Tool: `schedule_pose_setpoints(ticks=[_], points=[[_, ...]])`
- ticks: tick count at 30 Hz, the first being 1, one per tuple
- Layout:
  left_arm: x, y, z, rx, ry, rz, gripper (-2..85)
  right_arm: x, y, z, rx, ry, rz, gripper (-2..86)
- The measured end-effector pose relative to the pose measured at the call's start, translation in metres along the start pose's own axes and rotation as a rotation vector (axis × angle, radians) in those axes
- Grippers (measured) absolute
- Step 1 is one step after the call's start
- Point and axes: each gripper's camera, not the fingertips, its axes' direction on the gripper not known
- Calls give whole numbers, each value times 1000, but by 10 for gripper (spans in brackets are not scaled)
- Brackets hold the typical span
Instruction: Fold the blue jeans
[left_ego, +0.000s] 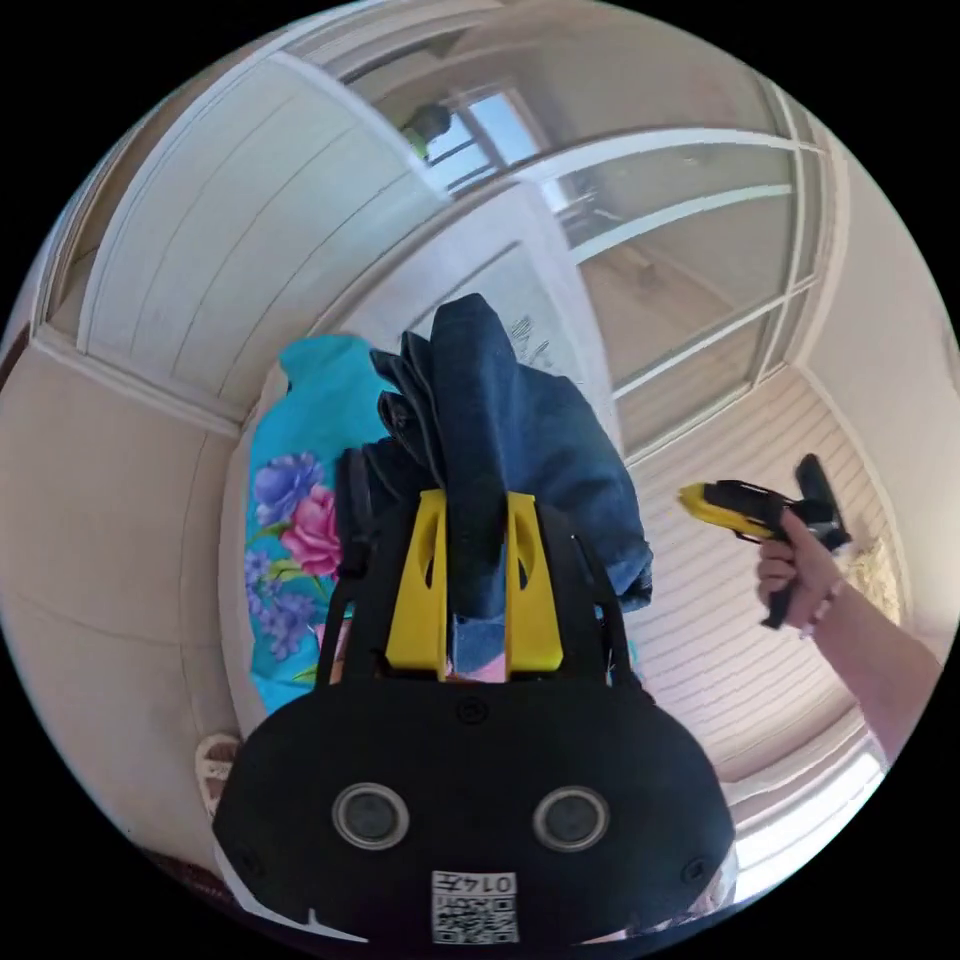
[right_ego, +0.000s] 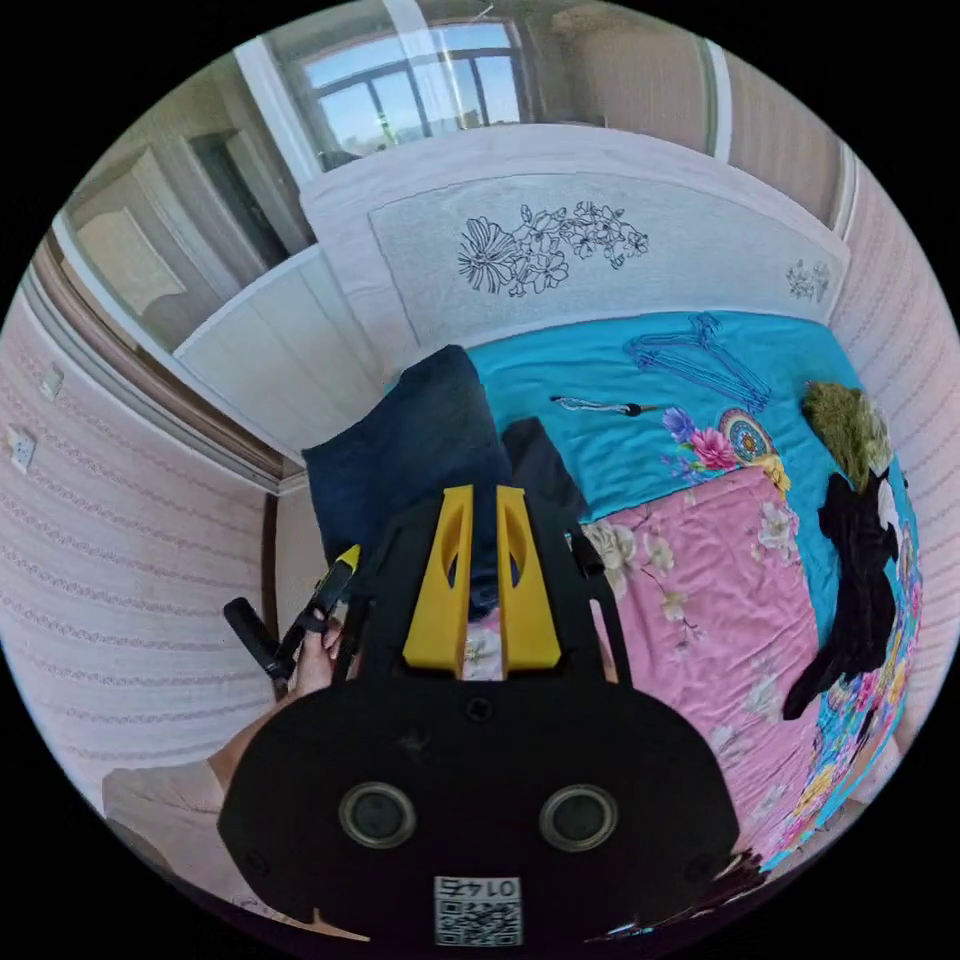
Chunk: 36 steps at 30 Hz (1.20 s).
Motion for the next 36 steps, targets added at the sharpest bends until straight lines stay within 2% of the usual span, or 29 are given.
schedule_pose_setpoints(ticks=[1,2,3,4,8,12,15,17,23,26,27,28,30,33,36], points=[[-16,6,34,-155,-72,-8,89,1,13,6,16,-43,-1,48],[-24,10,46,-192,-68,-13,93,2,22,9,13,-68,-11,49],[-36,19,50,-155,49,-16,94,5,44,15,-13,-116,-42,50],[-43,25,51,-155,76,-47,90,10,71,20,-44,-156,-69,49],[-42,47,48,-166,97,47,88,34,175,17,-99,-181,-66,30],[-33,77,30,-178,84,127,87,71,304,-8,-132,-286,179,18],[-12,110,-4,-160,165,275,81,84,399,-45,-64,-374,405,16],[9,142,-28,-164,194,403,78,78,452,-70,-27,-362,492,17],[104,307,-91,-330,395,885,77,28,593,-161,4,-41,675,34],[143,409,-113,-364,514,1091,64,2,651,-221,115,164,762,39],[152,450,-115,-397,593,1139,63,-10,673,-246,161,265,784,40],[164,490,-114,-531,751,1203,63,-21,694,-268,190,369,801,42],[184,552,-116,-733,947,1325,61,-35,723,-297,184,523,822,44],[216,647,-139,-727,1096,1495,57,-56,772,-348,174,807,962,33],[253,737,-149,-798,1203,1550,62,-80,824,-401,292,1078,1035,9]])
